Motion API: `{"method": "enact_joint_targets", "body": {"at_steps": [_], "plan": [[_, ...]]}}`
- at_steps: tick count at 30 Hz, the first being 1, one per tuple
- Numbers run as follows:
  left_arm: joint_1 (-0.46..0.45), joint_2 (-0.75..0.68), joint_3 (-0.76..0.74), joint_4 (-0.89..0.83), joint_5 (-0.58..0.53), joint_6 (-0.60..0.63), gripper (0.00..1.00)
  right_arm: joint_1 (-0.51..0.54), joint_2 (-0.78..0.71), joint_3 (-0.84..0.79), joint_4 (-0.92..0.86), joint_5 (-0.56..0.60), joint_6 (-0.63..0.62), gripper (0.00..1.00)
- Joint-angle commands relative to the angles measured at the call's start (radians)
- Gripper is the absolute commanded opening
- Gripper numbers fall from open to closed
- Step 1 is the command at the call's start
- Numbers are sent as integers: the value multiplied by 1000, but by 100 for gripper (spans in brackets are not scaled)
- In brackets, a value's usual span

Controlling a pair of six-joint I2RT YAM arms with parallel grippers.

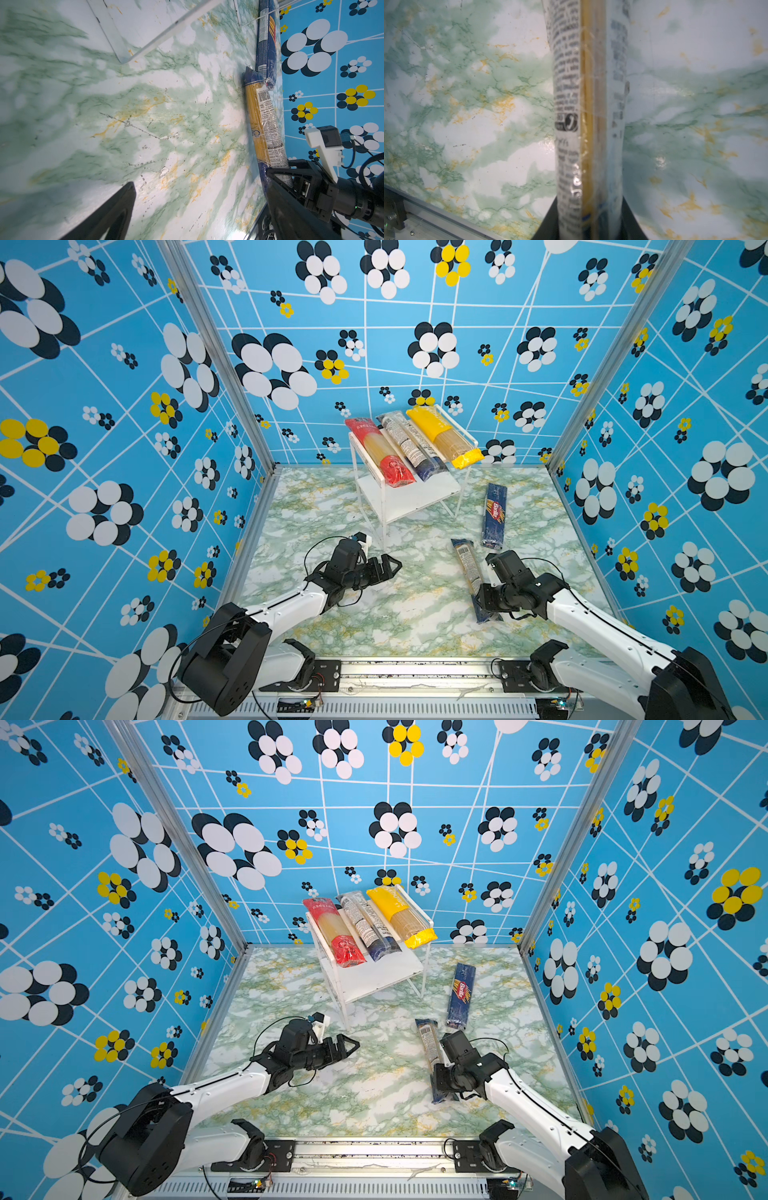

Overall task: Place and organize the pasta boxes and bags onto the shelf
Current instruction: 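Lift the clear spaghetti bag upright with the right gripper, drawing it back, then carry the upright spaghetti bag with the right gripper toward the shelf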

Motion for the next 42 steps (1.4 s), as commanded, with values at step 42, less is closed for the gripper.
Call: {"method": "enact_joint_targets", "body": {"at_steps": [42], "plan": [[16,-33,41,-26,16,21,99,9,-81,449,-291,14,-219,0]]}}
